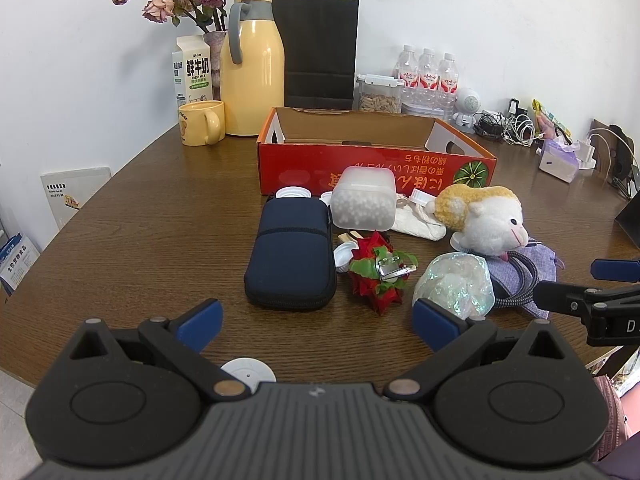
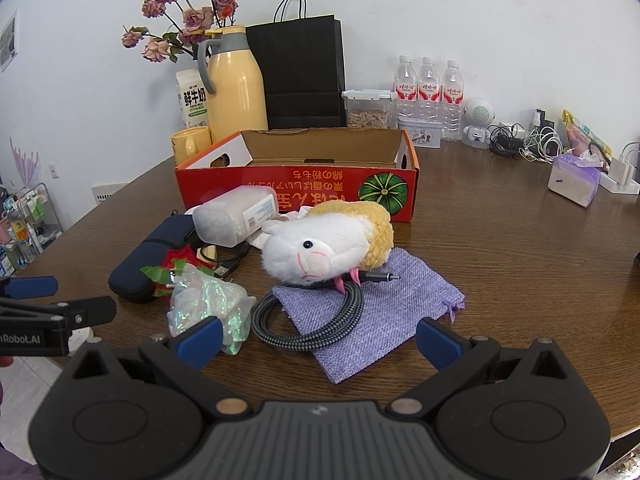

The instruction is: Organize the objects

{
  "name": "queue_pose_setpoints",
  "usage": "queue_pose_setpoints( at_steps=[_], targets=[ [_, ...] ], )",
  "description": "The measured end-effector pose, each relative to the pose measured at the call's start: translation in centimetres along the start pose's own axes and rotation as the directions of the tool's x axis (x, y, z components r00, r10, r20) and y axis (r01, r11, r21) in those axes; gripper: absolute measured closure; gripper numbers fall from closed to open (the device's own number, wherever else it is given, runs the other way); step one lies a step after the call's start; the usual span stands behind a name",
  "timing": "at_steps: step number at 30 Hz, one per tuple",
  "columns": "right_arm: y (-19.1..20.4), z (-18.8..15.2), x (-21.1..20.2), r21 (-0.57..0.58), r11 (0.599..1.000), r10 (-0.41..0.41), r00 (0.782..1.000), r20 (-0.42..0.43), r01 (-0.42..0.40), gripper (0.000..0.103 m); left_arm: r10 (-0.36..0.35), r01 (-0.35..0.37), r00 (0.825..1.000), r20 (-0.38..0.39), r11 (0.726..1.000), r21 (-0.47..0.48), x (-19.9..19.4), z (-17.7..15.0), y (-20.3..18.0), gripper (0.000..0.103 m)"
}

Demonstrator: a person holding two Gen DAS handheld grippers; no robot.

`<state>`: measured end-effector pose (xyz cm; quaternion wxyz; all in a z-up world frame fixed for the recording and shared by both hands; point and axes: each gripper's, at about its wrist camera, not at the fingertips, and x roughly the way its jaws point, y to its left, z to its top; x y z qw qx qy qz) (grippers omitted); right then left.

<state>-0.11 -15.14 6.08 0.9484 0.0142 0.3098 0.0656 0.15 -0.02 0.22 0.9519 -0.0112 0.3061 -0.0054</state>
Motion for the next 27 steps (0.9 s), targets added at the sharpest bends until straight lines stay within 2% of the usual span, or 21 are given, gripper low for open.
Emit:
queue_pose_setpoints(
  at_steps=[27],
  targets=[
    [0.06,-0.04,-0.19,-0.001,1.000,-0.001,1.000,0.000,0.001,0.000,-0.003,0.003,1.000,0.000,1.000,-0.001,-0.10,-0.19,0.19,0.000]
  ],
)
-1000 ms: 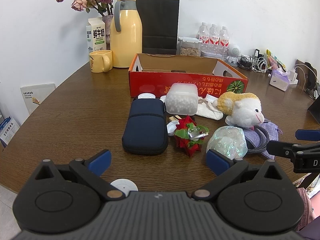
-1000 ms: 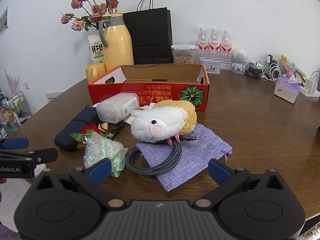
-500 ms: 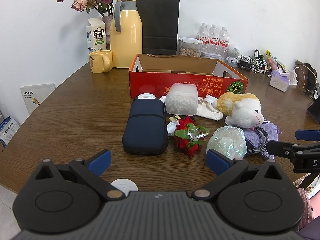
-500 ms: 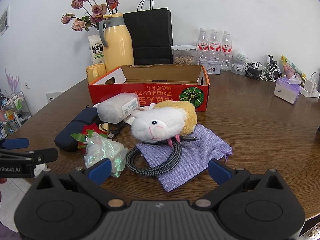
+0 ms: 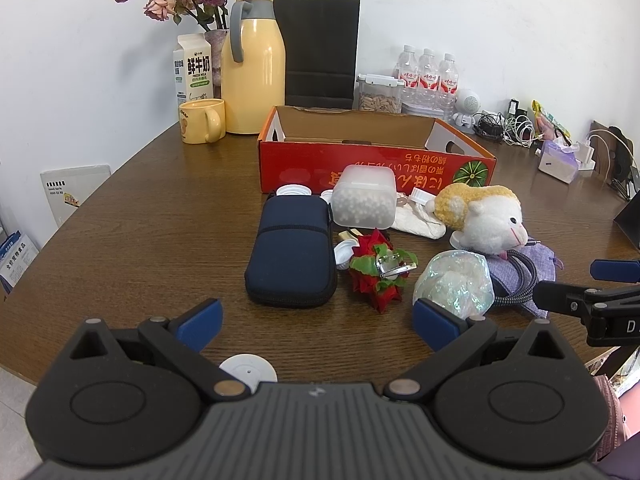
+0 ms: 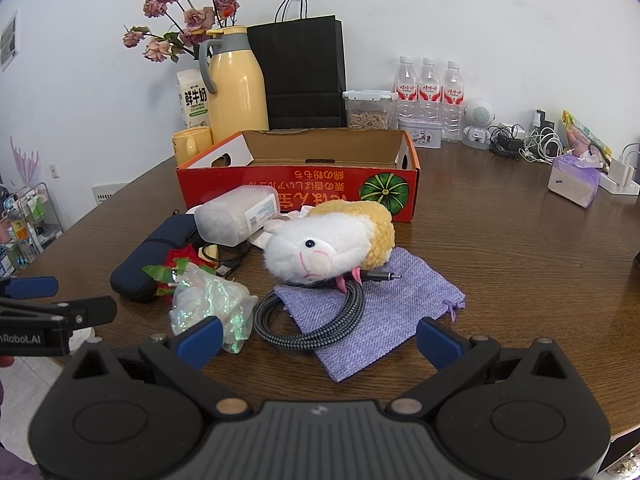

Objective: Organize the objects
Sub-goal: 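Grasp the sparkly plastic bag with the right gripper while the left gripper grasps the white round cap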

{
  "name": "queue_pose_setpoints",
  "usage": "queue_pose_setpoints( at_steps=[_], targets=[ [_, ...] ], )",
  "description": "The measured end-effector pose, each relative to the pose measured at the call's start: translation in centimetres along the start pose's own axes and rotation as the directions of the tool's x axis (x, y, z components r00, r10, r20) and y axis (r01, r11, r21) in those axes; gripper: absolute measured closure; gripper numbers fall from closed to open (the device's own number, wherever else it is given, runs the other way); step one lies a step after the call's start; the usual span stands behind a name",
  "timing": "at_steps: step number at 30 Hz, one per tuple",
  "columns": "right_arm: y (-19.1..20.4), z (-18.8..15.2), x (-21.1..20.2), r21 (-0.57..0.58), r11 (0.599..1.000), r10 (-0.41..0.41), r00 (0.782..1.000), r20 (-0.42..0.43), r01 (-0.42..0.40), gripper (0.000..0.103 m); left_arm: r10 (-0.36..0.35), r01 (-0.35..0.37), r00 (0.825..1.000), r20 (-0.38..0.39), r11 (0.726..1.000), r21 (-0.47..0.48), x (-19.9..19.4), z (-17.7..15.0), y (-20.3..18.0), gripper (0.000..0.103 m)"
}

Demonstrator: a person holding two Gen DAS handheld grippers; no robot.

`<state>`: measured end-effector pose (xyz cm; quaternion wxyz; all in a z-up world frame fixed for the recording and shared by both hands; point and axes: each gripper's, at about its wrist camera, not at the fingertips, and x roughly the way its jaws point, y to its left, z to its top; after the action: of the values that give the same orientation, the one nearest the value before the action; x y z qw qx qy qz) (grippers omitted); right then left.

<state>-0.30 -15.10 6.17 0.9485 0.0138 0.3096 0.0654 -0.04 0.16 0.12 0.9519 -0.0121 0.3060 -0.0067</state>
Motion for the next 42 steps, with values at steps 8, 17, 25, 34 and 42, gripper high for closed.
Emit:
queue_pose_setpoints(
  at_steps=[8,17,25,34,42],
  targets=[
    [0.2,-0.1,-0.1,0.000,1.000,0.000,1.000,0.000,0.000,0.000,-0.005,0.005,1.000,-0.006,1.000,-0.004,0.1,-0.1,0.1,0.000],
    [0.8,-0.5,-0.1,-0.012,1.000,0.015,1.000,-0.004,-0.015,0.000,0.013,-0.013,1.000,-0.021,1.000,-0.027,-0.7,-1.4,1.1,0.000],
    [2.7,-1.0,0.2,-0.049,0.997,0.060,0.998,-0.016,-0.061,0.000,0.012,-0.015,0.998,-0.066,0.999,-0.048,-0.2,-2.8,2.5,0.006],
    [3.8,-0.7,1.2,-0.079,0.994,0.080,0.997,-0.003,-0.080,0.000,0.028,-0.035,0.994,-0.106,0.997,-0.068,1.3,-3.6,3.4,0.031],
    [5.5,-0.1,2.6,-0.156,0.978,0.139,0.990,0.016,-0.135,0.017,0.029,-0.035,0.996,-0.082,0.997,-0.073,1.3,-3.4,4.0,0.063]
  ],
)
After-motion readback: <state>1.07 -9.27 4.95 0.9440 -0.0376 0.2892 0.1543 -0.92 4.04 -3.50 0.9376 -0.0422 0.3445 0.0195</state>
